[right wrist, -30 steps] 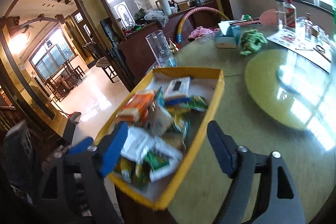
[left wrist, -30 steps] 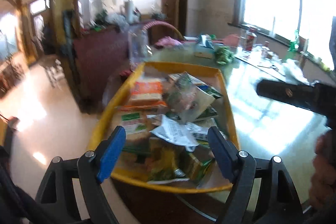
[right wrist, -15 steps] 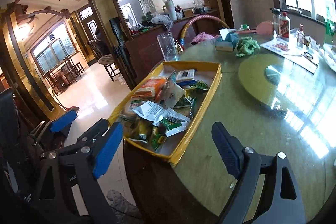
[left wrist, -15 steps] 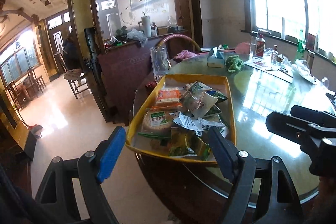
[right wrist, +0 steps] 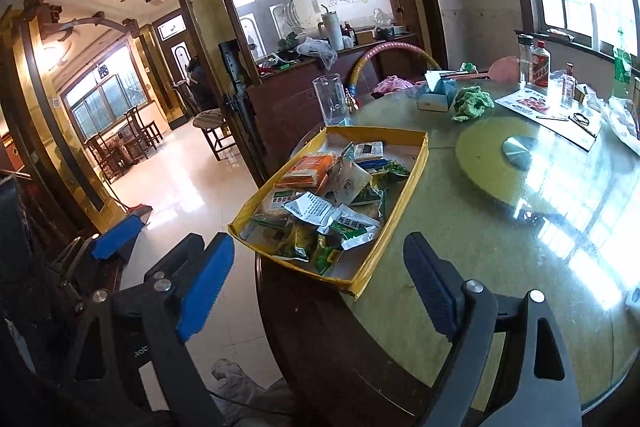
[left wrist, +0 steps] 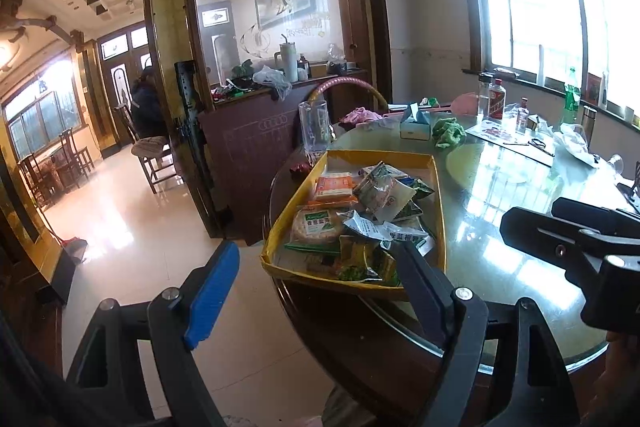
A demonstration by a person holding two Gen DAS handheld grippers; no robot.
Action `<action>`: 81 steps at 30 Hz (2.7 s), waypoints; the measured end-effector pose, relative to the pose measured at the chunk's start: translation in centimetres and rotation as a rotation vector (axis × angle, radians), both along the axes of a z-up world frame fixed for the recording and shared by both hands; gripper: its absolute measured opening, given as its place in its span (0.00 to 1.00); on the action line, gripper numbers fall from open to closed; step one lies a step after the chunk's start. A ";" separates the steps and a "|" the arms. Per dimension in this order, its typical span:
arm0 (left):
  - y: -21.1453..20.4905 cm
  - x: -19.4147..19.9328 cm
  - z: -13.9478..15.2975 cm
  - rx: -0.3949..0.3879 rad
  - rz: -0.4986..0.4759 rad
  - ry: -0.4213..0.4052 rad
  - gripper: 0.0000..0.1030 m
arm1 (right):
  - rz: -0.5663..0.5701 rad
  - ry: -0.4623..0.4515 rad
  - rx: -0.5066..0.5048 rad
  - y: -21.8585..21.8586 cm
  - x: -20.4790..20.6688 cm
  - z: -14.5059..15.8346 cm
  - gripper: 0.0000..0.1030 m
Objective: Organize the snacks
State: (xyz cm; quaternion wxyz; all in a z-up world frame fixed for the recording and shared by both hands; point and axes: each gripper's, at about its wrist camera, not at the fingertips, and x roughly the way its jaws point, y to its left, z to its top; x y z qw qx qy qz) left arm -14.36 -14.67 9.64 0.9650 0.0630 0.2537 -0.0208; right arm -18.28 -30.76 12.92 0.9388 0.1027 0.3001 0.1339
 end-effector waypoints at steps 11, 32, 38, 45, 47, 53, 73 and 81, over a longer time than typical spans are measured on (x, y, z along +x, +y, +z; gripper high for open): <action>0.6 1.1 -1.5 0.011 0.016 0.032 0.78 | -0.002 0.039 -0.002 0.8 1.5 -1.2 0.84; 2.9 5.2 -4.6 -0.002 0.071 0.134 0.78 | -0.045 0.083 -0.157 3.9 5.7 -4.2 0.84; 2.8 5.4 -4.7 0.006 0.077 0.136 0.78 | -0.039 0.091 -0.144 3.9 5.9 -4.4 0.84; 2.8 5.1 -4.6 0.010 0.081 0.132 0.78 | -0.042 0.091 -0.139 3.9 6.0 -4.4 0.84; 2.7 5.1 -4.6 0.015 0.081 0.128 0.78 | -0.043 0.088 -0.138 4.0 5.9 -4.4 0.84; 2.3 4.8 -4.5 0.025 0.081 0.115 0.78 | -0.042 0.082 -0.139 4.2 5.7 -4.3 0.84; 2.7 7.8 -5.3 0.010 0.065 0.158 0.78 | -0.055 0.116 -0.123 3.9 7.8 -5.1 0.84; 3.5 10.0 -6.2 0.013 0.078 0.186 0.78 | -0.064 0.145 -0.131 4.2 10.3 -5.9 0.84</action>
